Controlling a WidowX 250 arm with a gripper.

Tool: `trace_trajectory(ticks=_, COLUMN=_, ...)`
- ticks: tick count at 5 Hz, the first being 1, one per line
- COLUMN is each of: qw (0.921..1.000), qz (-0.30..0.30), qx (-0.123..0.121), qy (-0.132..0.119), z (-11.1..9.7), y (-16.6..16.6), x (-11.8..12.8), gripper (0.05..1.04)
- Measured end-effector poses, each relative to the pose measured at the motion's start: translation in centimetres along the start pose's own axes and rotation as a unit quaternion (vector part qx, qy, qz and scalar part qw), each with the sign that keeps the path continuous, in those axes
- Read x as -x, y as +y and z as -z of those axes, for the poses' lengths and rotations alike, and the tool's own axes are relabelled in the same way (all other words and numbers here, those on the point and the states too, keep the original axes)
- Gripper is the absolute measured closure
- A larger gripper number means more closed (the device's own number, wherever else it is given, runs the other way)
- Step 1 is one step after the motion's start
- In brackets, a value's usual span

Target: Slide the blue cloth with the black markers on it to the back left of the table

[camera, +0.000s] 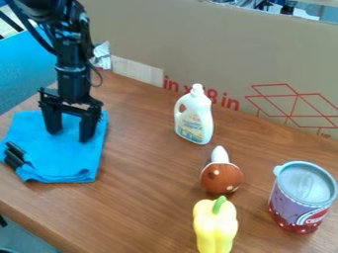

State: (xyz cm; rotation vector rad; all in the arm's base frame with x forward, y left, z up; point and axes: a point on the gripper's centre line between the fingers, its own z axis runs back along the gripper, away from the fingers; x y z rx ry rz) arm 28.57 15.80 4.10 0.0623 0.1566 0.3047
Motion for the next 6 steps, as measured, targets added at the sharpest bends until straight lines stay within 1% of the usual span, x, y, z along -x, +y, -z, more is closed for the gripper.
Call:
trace_trajectory(ticks=1, qw=0.9995, qz=-0.022, qx=-0.012, qy=-0.018, z=-2.2, y=0.3, x=1.2, gripper=0.082)
trace_trajectory(ticks=2, qw=0.9985, qz=-0.023, qx=-0.014, qy=-0.048, z=-3.3, y=0.0, x=1.6, gripper=0.082)
trace_trajectory(ticks=3, qw=0.9956, qz=0.033, qx=0.019, qy=-0.085, z=-4.8, y=-2.9, x=0.5, gripper=0.082)
trace_trajectory(ticks=4, qw=0.9863, qz=0.117, qx=0.039, qy=-0.110, z=-7.0, y=-6.9, x=-0.6, gripper=0.082)
trace_trajectory(ticks=5, qw=0.9715, qz=0.212, qx=0.039, qy=-0.098, z=-7.4, y=-12.4, x=0.4, gripper=0.082)
trace_trajectory(ticks=6, qw=0.9631, qz=0.246, qx=0.029, qy=-0.105, z=-8.1, y=-14.3, x=1.6, gripper=0.082)
